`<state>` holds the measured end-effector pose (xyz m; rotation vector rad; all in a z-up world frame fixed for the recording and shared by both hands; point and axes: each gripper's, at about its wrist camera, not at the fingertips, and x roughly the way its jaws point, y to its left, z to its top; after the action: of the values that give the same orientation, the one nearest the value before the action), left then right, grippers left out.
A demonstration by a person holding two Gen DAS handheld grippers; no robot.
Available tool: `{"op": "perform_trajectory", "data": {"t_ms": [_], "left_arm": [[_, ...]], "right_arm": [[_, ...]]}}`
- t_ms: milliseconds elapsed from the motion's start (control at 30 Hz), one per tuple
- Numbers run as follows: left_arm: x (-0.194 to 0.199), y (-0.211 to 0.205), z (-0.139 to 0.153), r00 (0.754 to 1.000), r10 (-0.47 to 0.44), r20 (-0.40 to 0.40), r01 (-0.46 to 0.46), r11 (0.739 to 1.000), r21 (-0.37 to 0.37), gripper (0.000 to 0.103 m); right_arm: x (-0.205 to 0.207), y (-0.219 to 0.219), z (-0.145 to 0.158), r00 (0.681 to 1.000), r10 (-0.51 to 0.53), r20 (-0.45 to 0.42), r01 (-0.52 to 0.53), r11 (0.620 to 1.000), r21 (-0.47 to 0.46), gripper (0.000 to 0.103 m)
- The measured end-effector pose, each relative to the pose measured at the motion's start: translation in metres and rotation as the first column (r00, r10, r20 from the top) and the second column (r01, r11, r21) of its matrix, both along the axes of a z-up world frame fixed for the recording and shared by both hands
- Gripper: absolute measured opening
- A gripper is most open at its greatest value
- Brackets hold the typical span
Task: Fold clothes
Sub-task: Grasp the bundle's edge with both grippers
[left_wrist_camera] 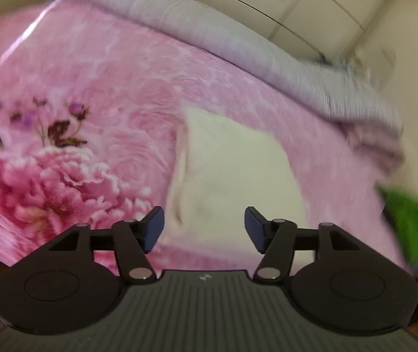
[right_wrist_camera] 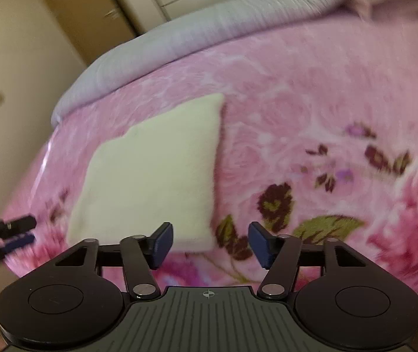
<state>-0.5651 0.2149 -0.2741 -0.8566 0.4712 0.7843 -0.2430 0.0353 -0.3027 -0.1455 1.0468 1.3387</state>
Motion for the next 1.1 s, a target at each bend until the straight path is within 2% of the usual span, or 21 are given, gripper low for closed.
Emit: {"op": "perform_trajectory", "data": {"t_ms": [100, 167, 300, 433, 667, 833, 933, 1033, 1100], "left_arm": [[0.0, 0.036, -0.019, 0.997, 0.01, 0.082, -0.001, 0.994, -0.105, 0.061], [0.007, 0.053, -0.032, 0.993, 0.001, 0.117, 0.017, 0.989, -0.15, 0.061], [0.025, 0.076, -0.056, 0.991, -0.039, 0.125, 0.06, 0.983, -0.172, 0.061], [0.039, 0.095, -0.075, 0.987, -0.074, 0.14, 0.1, 0.978, -0.185, 0.061], [0.053, 0.12, -0.106, 0.959, -0.065, 0.274, 0.146, 0.946, -0.288, 0.061], [0.066, 0.129, -0.117, 0.951, -0.085, 0.297, 0.181, 0.932, -0.313, 0.062], [0.07, 0.137, -0.122, 0.942, -0.111, 0.315, 0.216, 0.922, -0.321, 0.06], [0.075, 0.146, -0.128, 0.931, -0.144, 0.335, 0.258, 0.909, -0.328, 0.058], [0.077, 0.15, -0.131, 0.925, -0.159, 0.344, 0.28, 0.899, -0.336, 0.055]], "right_arm": [[0.024, 0.016, -0.015, 0.99, -0.053, -0.131, 0.051, 0.999, -0.016, 0.069], [0.035, 0.029, -0.025, 0.978, -0.065, -0.199, 0.062, 0.998, -0.021, 0.071], [0.049, 0.054, -0.045, 0.949, -0.088, -0.301, 0.081, 0.996, -0.037, 0.075], [0.055, 0.075, -0.062, 0.919, -0.113, -0.377, 0.103, 0.994, -0.045, 0.076], [0.066, 0.103, -0.079, 0.862, -0.138, -0.488, 0.147, 0.989, -0.02, 0.079], [0.061, 0.127, -0.087, 0.84, -0.075, -0.537, 0.089, 0.996, 0.001, 0.078], [0.054, 0.14, -0.092, 0.843, -0.016, -0.538, 0.028, 0.999, 0.014, 0.075], [0.051, 0.15, -0.099, 0.848, 0.016, -0.529, -0.007, 1.0, 0.018, 0.063], [0.056, 0.154, -0.105, 0.826, 0.036, -0.563, -0.03, 0.999, 0.02, 0.054]]}}
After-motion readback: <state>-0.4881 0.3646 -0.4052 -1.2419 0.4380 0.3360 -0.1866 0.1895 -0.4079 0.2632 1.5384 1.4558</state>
